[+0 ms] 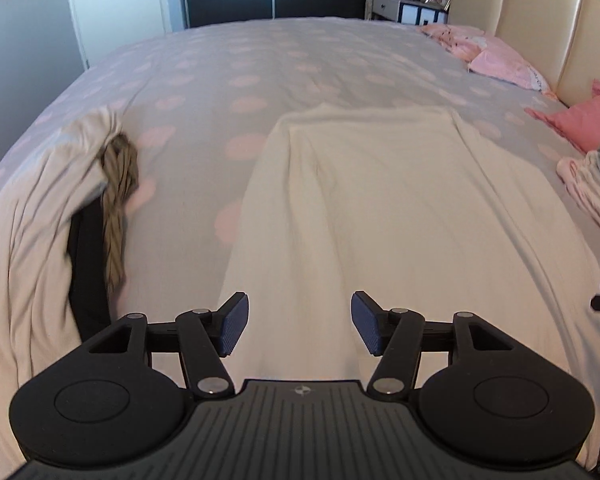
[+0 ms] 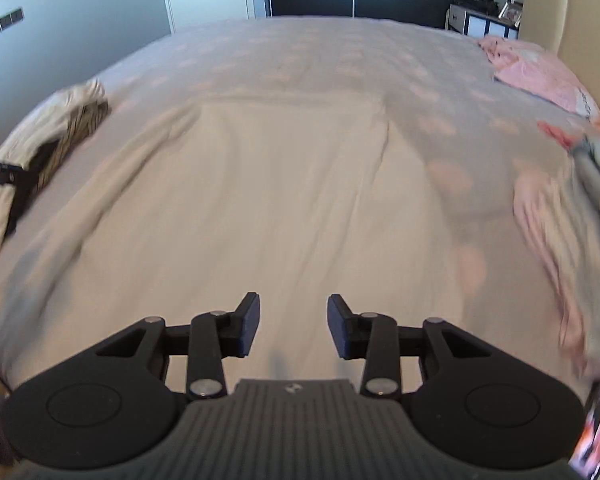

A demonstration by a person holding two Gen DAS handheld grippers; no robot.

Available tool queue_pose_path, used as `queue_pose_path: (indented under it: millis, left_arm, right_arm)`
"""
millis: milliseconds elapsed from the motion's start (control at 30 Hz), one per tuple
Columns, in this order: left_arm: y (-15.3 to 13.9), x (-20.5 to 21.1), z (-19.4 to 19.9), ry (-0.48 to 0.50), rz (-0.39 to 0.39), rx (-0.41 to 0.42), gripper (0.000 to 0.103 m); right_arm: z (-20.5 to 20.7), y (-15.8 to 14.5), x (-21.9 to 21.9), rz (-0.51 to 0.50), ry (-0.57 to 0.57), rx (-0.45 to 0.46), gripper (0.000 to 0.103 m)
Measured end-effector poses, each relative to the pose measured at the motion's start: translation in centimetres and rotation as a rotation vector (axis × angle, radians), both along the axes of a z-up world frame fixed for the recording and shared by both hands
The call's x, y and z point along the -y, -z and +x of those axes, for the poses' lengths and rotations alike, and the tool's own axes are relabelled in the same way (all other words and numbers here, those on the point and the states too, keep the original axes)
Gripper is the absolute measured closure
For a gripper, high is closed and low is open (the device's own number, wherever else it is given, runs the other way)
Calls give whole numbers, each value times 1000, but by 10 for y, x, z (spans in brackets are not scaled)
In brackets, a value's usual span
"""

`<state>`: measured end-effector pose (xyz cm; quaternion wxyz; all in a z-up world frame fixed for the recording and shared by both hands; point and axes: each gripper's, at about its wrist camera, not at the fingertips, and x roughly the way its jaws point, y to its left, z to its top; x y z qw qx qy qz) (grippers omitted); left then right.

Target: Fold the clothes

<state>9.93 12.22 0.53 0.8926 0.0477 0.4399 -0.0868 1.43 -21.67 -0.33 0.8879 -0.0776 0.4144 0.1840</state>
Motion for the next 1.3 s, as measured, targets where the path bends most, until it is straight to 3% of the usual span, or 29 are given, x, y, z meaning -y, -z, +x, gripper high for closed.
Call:
queue_pose_path:
  millis: [100, 233, 333, 400, 500, 800, 1067, 1300]
  left_arm:
    - [14, 1, -18, -27, 14, -12, 48]
    - [32, -6, -28, -99, -39, -63, 48]
    - [41, -10, -32, -137, -52, -86, 48]
    - [43, -11, -35, -148, -61, -86, 48]
    - [43, -13, -37, -158, -79, -80, 48]
    - [44, -9, -31, -158, -97, -91, 48]
    - [43, -3, -26, -130, -110, -86, 48]
    - [45, -8, -25, -151, -93, -93, 48]
  right_arm:
    - [-24, 20, -3, -48, 8, -26, 61]
    - [-37, 27, -2, -35, 20, -52, 55]
    - [-39, 34, -4, -45, 4, -60, 62]
    - [-37, 38, -3, -38, 12, -70, 83]
    - [-32, 35, 3, 1, 31, -87, 95]
    - [-26, 2, 28, 67, 44, -104, 99]
    - [-3, -38, 73, -78, 63, -28, 100]
    - [34, -60, 135, -213, 246, 67, 100]
